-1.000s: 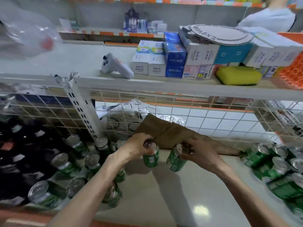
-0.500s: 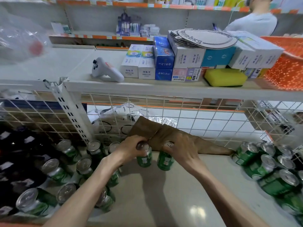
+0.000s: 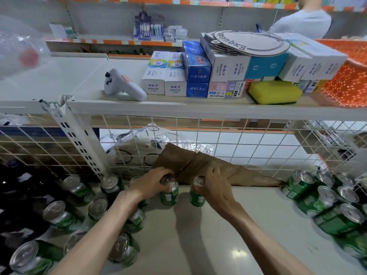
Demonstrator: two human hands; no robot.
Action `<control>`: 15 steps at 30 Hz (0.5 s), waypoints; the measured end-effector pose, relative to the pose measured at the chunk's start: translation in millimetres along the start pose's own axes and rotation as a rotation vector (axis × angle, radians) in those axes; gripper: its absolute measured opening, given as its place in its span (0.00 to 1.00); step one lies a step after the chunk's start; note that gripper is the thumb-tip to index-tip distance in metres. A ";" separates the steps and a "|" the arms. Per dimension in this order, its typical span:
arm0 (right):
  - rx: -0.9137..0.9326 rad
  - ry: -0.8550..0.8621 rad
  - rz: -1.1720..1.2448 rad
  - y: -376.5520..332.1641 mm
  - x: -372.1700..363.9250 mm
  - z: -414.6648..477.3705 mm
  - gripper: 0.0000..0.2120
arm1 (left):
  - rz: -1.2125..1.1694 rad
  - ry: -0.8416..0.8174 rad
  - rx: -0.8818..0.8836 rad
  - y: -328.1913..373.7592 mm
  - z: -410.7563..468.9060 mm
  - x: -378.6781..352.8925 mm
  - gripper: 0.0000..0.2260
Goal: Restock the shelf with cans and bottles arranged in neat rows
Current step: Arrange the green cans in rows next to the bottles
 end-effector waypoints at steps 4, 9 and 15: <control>-0.011 0.005 0.008 1.9 -7.0 4.5 0.25 | -0.006 -0.008 -0.021 -4.0 5.2 -5.2 0.22; -0.009 0.006 -0.004 1.7 -13.4 8.5 0.26 | 0.022 -0.035 -0.019 -9.1 8.8 -8.9 0.22; 0.015 -0.010 -0.020 -0.2 -16.3 12.0 0.27 | 0.016 -0.013 -0.020 -9.6 9.7 -8.1 0.22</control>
Point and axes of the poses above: each hand's wrist, its own z-axis towards the middle knuckle, its own x-axis out of the back of the hand, y = z × x, the point moved 7 cm from there along z, towards the middle knuckle, and after that the axes turned 12 degrees about -z, right-handed, at the moved point
